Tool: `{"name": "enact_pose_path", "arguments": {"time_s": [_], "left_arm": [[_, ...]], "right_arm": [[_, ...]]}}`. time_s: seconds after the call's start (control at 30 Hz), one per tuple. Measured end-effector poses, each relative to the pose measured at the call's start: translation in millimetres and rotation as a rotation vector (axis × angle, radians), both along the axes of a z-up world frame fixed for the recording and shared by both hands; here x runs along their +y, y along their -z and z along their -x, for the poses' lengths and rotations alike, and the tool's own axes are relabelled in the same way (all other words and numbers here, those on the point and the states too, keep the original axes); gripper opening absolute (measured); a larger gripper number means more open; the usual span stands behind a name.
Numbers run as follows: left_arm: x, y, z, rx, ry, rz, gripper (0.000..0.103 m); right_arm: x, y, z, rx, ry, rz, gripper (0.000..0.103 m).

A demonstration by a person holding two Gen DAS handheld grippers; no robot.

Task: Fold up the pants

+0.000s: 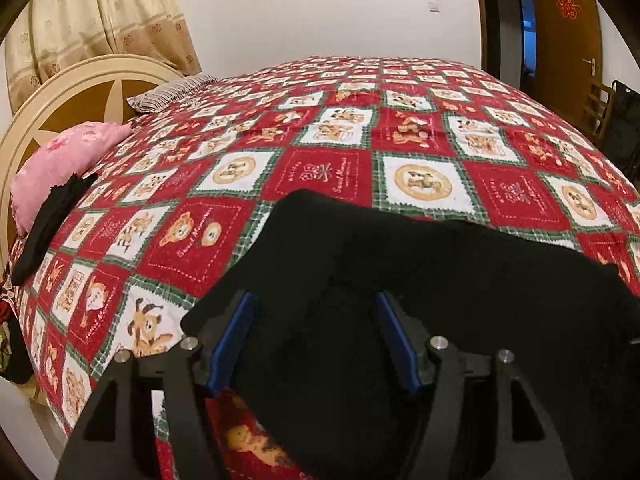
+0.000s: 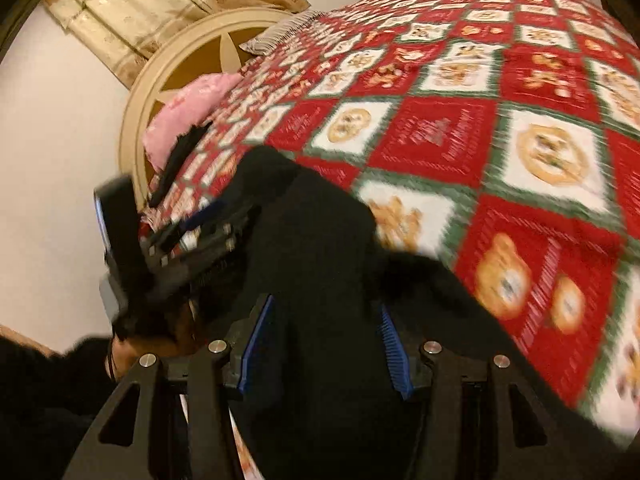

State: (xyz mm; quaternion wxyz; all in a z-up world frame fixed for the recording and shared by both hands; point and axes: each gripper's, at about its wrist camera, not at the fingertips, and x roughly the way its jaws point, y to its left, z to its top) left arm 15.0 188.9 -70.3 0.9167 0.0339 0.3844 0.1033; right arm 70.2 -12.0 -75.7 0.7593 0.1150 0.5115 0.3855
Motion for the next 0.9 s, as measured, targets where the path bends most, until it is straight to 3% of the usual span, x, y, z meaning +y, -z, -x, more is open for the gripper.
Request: {"name": "enact_pose_path", "arguments": {"time_s": [0.2, 0.37, 0.4, 0.47, 0.53, 0.6, 0.63, 0.73, 0.8, 0.9], "left_arm": [[2, 2, -3, 0.004, 0.002, 0.006, 0.069], [3, 4, -4, 0.007, 0.006, 0.015, 0.074], [4, 4, -4, 0.008, 0.006, 0.016, 0.075], [4, 5, -6, 0.013, 0.005, 0.007, 0.076], [5, 5, -6, 0.013, 0.004, 0.012, 0.077], [6, 5, -5, 0.013, 0.005, 0.014, 0.077], [5, 5, -6, 0.013, 0.007, 0.010, 0.077], [6, 5, -5, 0.013, 0.005, 0.012, 0.078], [6, 5, -6, 0.014, 0.004, 0.010, 0.080], [6, 5, -6, 0.016, -0.006, 0.005, 0.082]], "right_arm": [[-6, 5, -26, 0.051, 0.117, -0.127, 0.053], [-69, 2, -40, 0.146, 0.242, -0.305, 0.051], [-83, -1, -41, 0.136, 0.296, -0.291, 0.051], [-116, -17, -37, 0.021, 0.472, -0.150, 0.052], [-159, -29, -26, 0.032, 0.638, -0.128, 0.052], [-193, -46, -1, 0.018, 0.752, -0.046, 0.052], [-204, -56, 13, -0.019, 0.793, 0.018, 0.052], [-250, -86, 60, -0.126, 1.027, 0.347, 0.054], [-285, -89, 79, -0.083, 1.188, 0.532, 0.057], [-322, -78, 80, 0.024, 1.263, 0.661, 0.057]]}}
